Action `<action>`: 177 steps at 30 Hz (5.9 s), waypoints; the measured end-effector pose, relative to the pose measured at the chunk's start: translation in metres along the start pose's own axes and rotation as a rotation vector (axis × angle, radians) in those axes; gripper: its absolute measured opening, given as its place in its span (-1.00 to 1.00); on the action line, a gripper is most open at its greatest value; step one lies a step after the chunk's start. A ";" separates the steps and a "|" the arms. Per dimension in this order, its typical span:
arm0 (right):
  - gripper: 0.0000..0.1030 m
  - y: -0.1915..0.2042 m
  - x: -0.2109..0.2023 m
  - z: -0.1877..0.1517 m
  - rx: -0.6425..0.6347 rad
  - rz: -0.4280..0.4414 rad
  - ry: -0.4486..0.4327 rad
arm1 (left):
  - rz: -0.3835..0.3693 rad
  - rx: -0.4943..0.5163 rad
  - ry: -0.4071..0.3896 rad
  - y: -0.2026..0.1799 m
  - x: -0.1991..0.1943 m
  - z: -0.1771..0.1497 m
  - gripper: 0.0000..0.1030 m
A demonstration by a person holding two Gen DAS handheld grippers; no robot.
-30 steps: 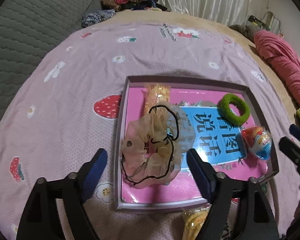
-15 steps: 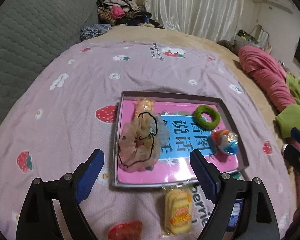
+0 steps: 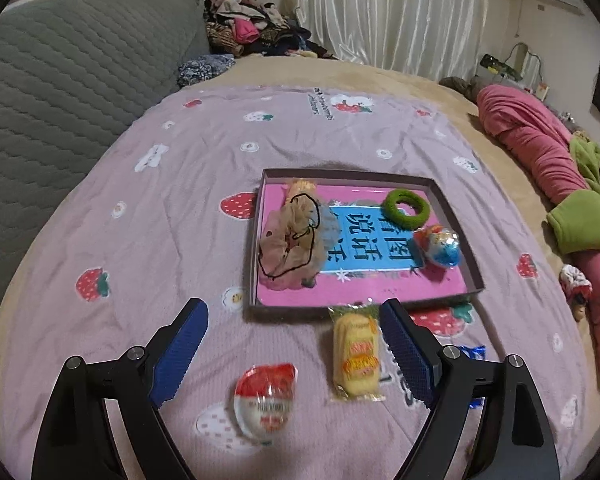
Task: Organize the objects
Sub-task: 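Open both grippers and withdraw them from the tray toward the remaining snacks, then grasp the yellow cake pack with the left gripper while the right gripper grasps the walnut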
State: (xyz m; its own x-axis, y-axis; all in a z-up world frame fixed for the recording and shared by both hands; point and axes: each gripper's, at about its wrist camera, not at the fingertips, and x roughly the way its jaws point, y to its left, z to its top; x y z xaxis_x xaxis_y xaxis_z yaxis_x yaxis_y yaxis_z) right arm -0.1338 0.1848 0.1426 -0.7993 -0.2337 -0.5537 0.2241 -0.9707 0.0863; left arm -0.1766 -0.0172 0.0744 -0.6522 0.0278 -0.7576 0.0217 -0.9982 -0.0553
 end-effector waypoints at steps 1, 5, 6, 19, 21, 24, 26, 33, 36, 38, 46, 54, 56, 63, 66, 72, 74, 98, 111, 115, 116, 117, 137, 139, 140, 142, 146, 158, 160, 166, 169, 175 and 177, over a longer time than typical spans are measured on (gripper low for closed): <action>0.94 0.001 -0.004 -0.002 0.005 0.003 0.002 | -0.005 -0.004 -0.006 0.000 -0.007 -0.002 0.72; 0.94 0.002 -0.022 -0.007 0.024 0.015 -0.007 | -0.007 -0.019 -0.033 0.002 -0.033 -0.007 0.72; 0.94 0.002 -0.027 -0.007 0.025 0.016 -0.014 | -0.008 -0.020 -0.036 0.002 -0.039 -0.009 0.72; 0.96 0.010 -0.072 -0.027 0.022 0.005 -0.031 | 0.021 -0.009 -0.077 0.001 -0.098 -0.032 0.72; 0.96 0.013 -0.078 -0.030 0.020 0.004 -0.034 | 0.036 0.002 -0.081 -0.001 -0.104 -0.036 0.72; 0.96 0.016 -0.085 -0.035 0.017 0.000 -0.035 | 0.033 0.014 -0.085 -0.006 -0.113 -0.044 0.72; 0.96 0.017 -0.091 -0.040 0.013 -0.004 -0.033 | 0.035 0.019 -0.087 -0.008 -0.117 -0.048 0.72; 0.96 0.015 -0.106 -0.058 0.019 -0.013 -0.021 | 0.041 0.032 -0.080 -0.015 -0.126 -0.067 0.72; 0.96 0.013 -0.111 -0.065 0.016 -0.012 -0.009 | 0.037 0.033 -0.087 -0.018 -0.131 -0.076 0.72; 0.96 0.013 -0.115 -0.070 0.012 -0.023 -0.006 | 0.039 0.032 -0.090 -0.020 -0.134 -0.080 0.72; 0.96 0.011 -0.125 -0.090 0.006 -0.032 0.013 | 0.039 0.048 -0.085 -0.032 -0.137 -0.096 0.72; 0.96 0.014 -0.122 -0.110 0.003 -0.028 0.045 | 0.049 0.063 -0.096 -0.042 -0.137 -0.112 0.72; 0.96 0.016 -0.120 -0.115 -0.001 -0.027 0.056 | 0.052 0.071 -0.090 -0.044 -0.135 -0.116 0.72; 0.97 0.018 -0.112 -0.133 -0.011 -0.042 0.097 | 0.046 0.065 -0.079 -0.043 -0.119 -0.132 0.72; 0.97 0.020 -0.107 -0.141 -0.018 -0.051 0.114 | 0.049 0.066 -0.071 -0.043 -0.112 -0.138 0.72; 0.97 0.022 -0.097 -0.152 -0.038 -0.076 0.136 | 0.046 0.071 -0.075 -0.042 -0.102 -0.144 0.72; 0.96 0.022 -0.091 -0.156 -0.053 -0.084 0.147 | 0.044 0.076 -0.076 -0.042 -0.098 -0.145 0.72; 0.97 0.025 -0.019 -0.187 -0.072 -0.110 0.250 | 0.013 0.071 -0.021 -0.045 -0.024 -0.143 0.72; 0.97 0.015 0.019 -0.196 -0.053 -0.104 0.305 | 0.001 0.056 0.001 -0.046 0.024 -0.120 0.72; 0.97 0.011 0.029 -0.197 -0.044 -0.096 0.319 | 0.006 0.058 0.007 -0.050 0.039 -0.110 0.72; 0.97 0.010 0.032 -0.198 -0.043 -0.093 0.325 | 0.003 0.060 0.008 -0.052 0.042 -0.108 0.72; 0.97 0.009 0.034 -0.199 -0.042 -0.093 0.329 | 0.000 0.062 0.010 -0.053 0.045 -0.107 0.72; 0.73 0.008 0.057 -0.202 -0.039 -0.067 0.344 | -0.013 0.019 0.066 -0.052 0.103 -0.087 0.72; 0.65 0.009 0.057 -0.202 -0.039 -0.063 0.340 | -0.016 0.020 0.061 -0.053 0.104 -0.085 0.72; 0.60 0.009 0.057 -0.202 -0.039 -0.060 0.340 | -0.018 0.020 0.062 -0.053 0.105 -0.084 0.72; 0.52 0.009 0.056 -0.201 -0.037 -0.053 0.337 | -0.022 0.020 0.056 -0.054 0.105 -0.083 0.72; 0.36 0.010 0.055 -0.202 -0.046 -0.036 0.334 | -0.029 0.015 0.049 -0.054 0.106 -0.082 0.72; -0.13 0.016 0.054 -0.201 -0.068 -0.009 0.335 | -0.075 0.014 0.063 -0.056 0.109 -0.080 0.14; -0.19 0.016 0.053 -0.201 -0.068 -0.008 0.336 | -0.082 0.011 0.073 -0.056 0.111 -0.081 0.11; -0.33 0.013 0.051 -0.200 -0.042 0.020 0.342 | -0.100 -0.020 0.078 -0.051 0.114 -0.081 -0.15; -0.33 0.012 0.050 -0.200 -0.028 0.042 0.342 | -0.103 -0.026 0.080 -0.050 0.114 -0.081 -0.16; -0.33 0.013 0.046 -0.199 -0.014 0.074 0.338 | -0.093 -0.023 0.075 -0.051 0.110 -0.082 -0.16; -0.33 0.014 0.045 -0.198 -0.014 0.081 0.336 | -0.096 -0.017 0.069 -0.053 0.105 -0.083 -0.16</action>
State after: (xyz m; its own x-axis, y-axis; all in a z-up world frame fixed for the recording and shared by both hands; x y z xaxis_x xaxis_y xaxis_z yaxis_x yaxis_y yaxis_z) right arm -0.0565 0.1718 -0.0455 -0.5509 -0.2764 -0.7874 0.2884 -0.9485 0.1311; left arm -0.1839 0.0427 -0.0563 -0.5981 0.1273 -0.7913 -0.0249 -0.9898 -0.1404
